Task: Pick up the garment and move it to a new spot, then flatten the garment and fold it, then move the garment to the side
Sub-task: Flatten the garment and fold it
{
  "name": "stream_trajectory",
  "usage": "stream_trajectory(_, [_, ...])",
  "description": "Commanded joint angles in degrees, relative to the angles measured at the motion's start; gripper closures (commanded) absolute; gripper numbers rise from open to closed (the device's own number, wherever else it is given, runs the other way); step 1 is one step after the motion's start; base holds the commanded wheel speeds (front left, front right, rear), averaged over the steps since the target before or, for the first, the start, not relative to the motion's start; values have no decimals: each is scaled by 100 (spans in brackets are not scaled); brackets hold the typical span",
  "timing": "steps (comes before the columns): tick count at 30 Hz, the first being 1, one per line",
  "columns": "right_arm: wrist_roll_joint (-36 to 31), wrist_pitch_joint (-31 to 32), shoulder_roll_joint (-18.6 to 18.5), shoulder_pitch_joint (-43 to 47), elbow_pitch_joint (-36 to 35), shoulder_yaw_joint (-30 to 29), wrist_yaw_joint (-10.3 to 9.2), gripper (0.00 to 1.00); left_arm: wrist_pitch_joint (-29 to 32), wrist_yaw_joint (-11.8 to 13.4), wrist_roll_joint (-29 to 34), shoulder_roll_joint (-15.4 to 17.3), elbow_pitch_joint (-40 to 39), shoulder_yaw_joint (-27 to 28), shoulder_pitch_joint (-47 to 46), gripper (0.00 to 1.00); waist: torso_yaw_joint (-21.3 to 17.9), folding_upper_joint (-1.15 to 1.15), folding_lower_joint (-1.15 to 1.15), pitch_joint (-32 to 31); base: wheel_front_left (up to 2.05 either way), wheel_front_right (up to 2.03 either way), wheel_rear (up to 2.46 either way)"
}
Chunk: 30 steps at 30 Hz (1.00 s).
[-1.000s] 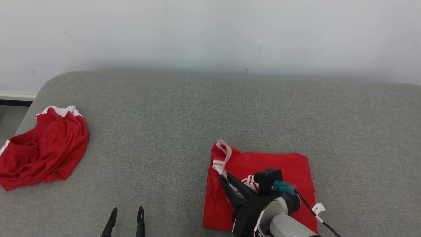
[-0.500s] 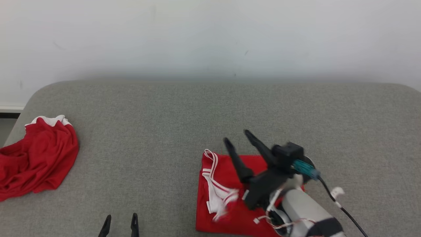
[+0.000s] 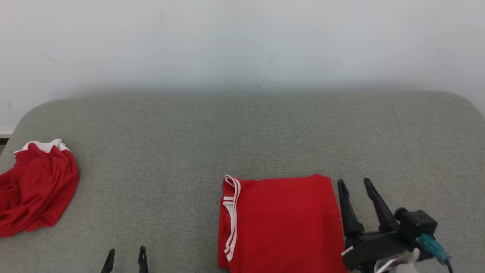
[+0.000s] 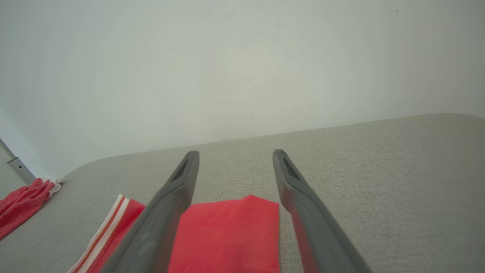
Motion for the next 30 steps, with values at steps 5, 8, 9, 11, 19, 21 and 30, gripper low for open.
stream_trajectory(5, [-180, -2, 182, 533, -557, -439, -12, 0, -18, 39, 243, -7, -154, 67, 106, 0, -223, 0, 0, -20, 0, 0, 0])
stream_trajectory(8, [-209, -1, 229, 737, -715, -512, -12, 0, -19, 59, 273, -5, -192, 82, 124, 0, -324, 0, 0, -39, 0, 0, 0])
stream_trajectory(9, [-218, -2, 239, 802, -745, -515, -12, 0, -18, 77, 280, -6, -199, 87, 126, 0, -350, 0, 0, -47, 0, 0, 0])
stream_trajectory(11, [-278, -2, 248, 897, -798, -526, -12, 0, -18, 91, 292, -6, -228, 99, 129, 0, -401, 0, 0, -60, 0, 0, 0])
stream_trajectory(19, [-490, -2, 286, 1255, -915, -533, -12, 0, -18, 151, 371, -6, -321, 94, 148, 0, -448, 0, 0, -115, 0, 0, 0])
stream_trajectory(21, [-478, -2, 292, 1320, -934, -547, -12, 0, -18, 186, 397, -7, -349, 109, 158, 0, -443, 0, 0, -126, 0, 0, 0])
stream_trajectory(30, [-447, -2, 315, 1366, -954, -480, -12, 0, -19, 236, 439, -7, -351, 316, 254, 0, -398, 0, 0, -147, 0, 0, 0])
